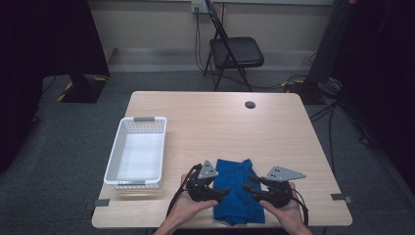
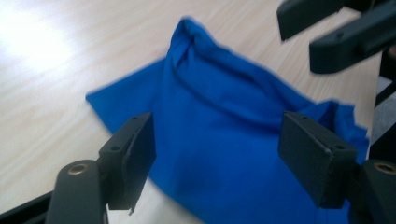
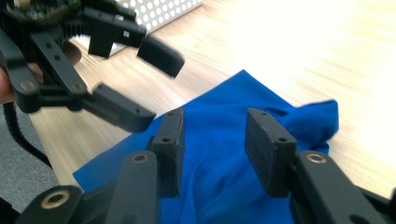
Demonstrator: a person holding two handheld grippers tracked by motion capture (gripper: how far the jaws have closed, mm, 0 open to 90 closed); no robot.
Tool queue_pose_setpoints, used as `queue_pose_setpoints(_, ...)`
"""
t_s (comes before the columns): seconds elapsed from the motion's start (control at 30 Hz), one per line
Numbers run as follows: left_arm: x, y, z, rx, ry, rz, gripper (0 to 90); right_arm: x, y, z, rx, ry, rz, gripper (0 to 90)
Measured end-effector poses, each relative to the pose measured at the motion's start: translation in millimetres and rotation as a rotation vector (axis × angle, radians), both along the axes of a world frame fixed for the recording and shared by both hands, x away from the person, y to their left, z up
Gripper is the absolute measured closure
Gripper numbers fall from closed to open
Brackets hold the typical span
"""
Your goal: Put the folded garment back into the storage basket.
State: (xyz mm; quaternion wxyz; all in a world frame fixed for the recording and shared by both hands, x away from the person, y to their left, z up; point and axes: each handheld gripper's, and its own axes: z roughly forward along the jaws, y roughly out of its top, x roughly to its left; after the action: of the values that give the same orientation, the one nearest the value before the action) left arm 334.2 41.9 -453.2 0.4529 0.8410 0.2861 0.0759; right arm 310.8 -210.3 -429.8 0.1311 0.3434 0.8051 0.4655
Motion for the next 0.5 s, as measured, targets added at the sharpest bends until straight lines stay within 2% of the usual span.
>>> queue_pose_setpoints(0.2,-2.7,-1.4,-9.9,-0.004,0.021,-0.014,27.3,4.3,10.5,-3.4,-0.01,0.006,0.031,59.6)
queue_pose_setpoints(0.33,-4.3,-6.2,-20.3,0.024,0.04,-0.024,27.3,6.4,15.9,-9.9,-0.027,0.005,0.046,59.8)
queue_pose_setpoints(0.5,-4.0,-15.4,-23.6,0.052,0.051,-0.053,29.2,9.5,18.4,-20.5,-0.05,0.022,0.053,60.3)
